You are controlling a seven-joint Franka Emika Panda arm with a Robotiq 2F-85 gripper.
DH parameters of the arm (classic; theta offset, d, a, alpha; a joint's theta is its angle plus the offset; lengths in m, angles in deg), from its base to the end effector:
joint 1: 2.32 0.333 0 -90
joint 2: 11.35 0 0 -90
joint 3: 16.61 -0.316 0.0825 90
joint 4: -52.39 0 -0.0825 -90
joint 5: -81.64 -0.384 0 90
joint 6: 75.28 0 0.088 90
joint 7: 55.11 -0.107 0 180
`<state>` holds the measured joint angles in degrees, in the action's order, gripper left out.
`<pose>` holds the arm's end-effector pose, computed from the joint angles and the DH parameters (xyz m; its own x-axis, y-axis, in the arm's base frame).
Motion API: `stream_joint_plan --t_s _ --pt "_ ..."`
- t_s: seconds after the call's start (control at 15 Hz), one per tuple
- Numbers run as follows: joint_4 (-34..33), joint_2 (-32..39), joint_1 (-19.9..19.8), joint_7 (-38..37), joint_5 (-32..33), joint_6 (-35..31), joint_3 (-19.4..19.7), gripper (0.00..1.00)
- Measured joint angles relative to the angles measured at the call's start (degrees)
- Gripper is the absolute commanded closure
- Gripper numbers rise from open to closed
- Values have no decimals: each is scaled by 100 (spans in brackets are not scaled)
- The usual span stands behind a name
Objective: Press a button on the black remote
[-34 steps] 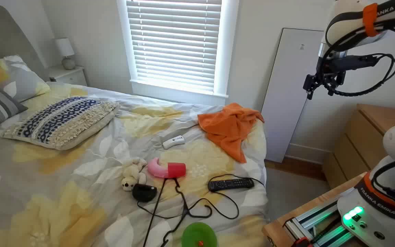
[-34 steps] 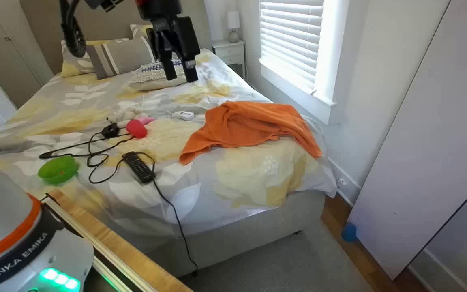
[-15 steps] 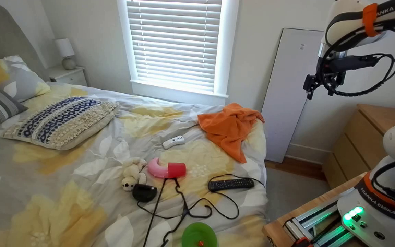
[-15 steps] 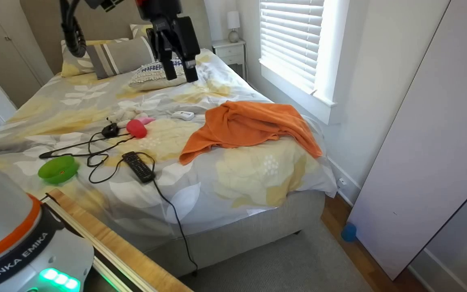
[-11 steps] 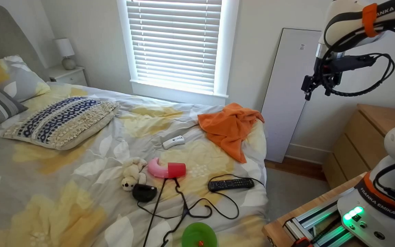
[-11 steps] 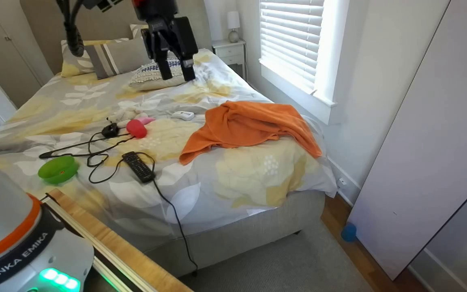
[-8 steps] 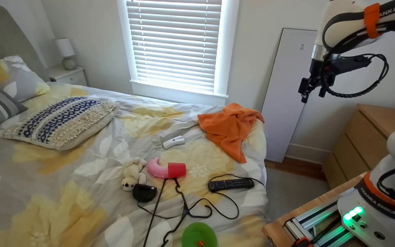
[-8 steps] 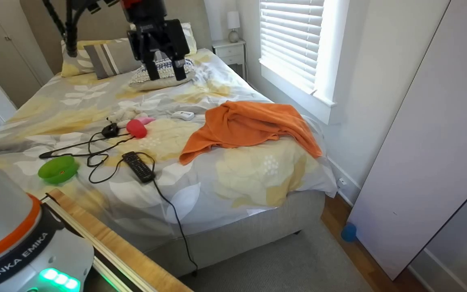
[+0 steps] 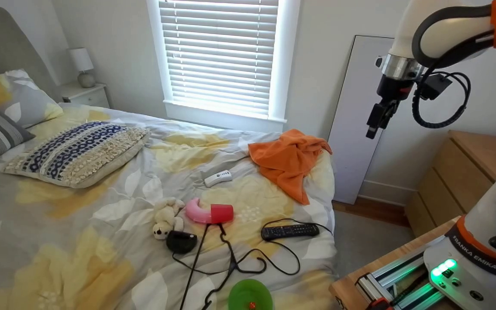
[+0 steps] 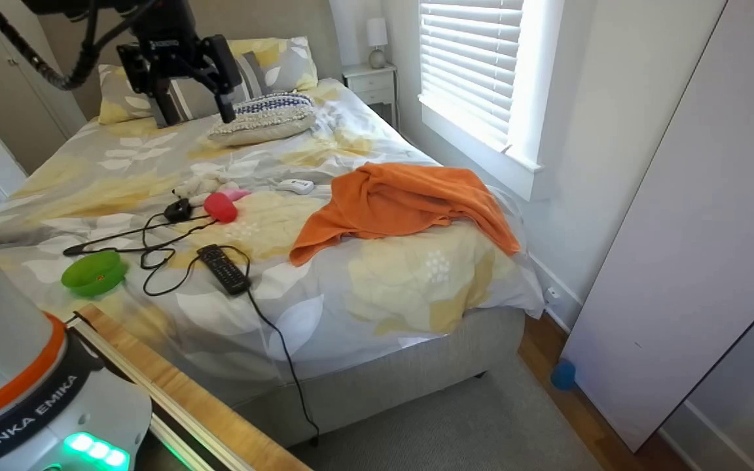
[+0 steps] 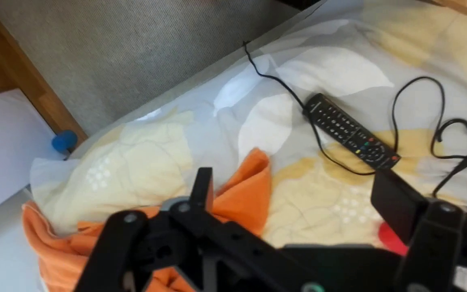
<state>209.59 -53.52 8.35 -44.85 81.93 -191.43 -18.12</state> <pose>0.3149 0.0672 0.4296 0.9258 0.3777 0.0150 0.3773 -0.9257 0.0254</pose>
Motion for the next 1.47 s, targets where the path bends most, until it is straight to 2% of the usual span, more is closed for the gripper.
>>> stream_joint_plan --t_s 0.27,0.67,1.47 --pt "-12 -48 683 320 -348 -462 -173 0" --pt "3 315 1244 324 -387 -1247 -687 0" --pt "-5 440 1284 336 -386 -1304 -735 0"
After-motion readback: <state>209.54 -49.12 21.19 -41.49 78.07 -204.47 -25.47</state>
